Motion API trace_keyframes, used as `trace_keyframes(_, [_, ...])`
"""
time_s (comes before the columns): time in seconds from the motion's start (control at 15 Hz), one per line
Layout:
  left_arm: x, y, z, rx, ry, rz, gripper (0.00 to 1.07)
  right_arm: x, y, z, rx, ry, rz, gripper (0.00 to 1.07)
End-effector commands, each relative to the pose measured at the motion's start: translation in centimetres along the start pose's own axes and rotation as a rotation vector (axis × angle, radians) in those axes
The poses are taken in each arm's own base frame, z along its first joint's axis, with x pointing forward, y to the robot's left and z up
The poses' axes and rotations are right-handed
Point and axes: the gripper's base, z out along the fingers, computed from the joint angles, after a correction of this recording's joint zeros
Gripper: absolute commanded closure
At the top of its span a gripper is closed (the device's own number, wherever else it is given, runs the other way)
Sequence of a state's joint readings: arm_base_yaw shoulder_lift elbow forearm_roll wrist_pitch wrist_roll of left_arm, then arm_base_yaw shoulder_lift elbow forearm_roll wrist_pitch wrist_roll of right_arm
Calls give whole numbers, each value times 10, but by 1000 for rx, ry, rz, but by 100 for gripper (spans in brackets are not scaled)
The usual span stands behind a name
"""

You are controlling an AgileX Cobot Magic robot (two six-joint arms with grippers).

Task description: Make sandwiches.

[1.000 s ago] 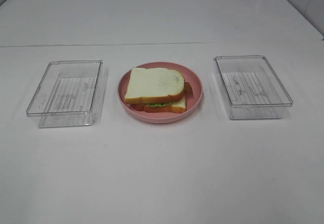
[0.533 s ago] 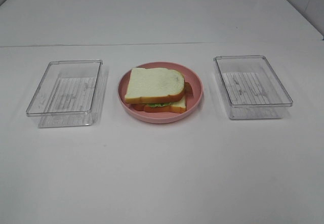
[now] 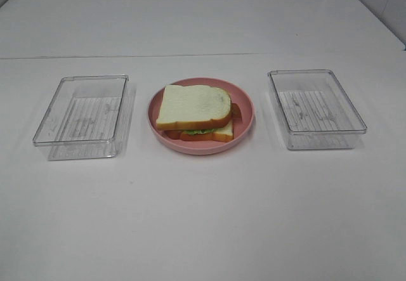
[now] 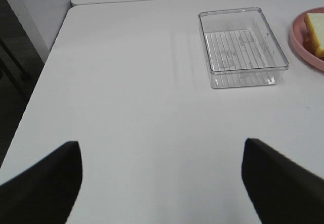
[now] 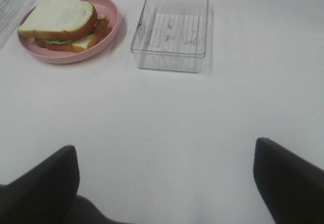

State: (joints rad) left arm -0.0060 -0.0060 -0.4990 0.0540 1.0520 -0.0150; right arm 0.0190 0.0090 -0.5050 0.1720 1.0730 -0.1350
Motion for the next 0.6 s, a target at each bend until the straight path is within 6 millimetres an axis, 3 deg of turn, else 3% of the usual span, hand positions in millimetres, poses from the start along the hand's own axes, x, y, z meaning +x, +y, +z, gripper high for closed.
trace_keyframes(0.07, [1,0,-3,2,-29,-4,25,1,1,-3,11,-36,-8,19])
trace_keyframes(0.6, [1,-1,-3,-43,-25,-24,25,2,1,-3,10,-39,-7,19])
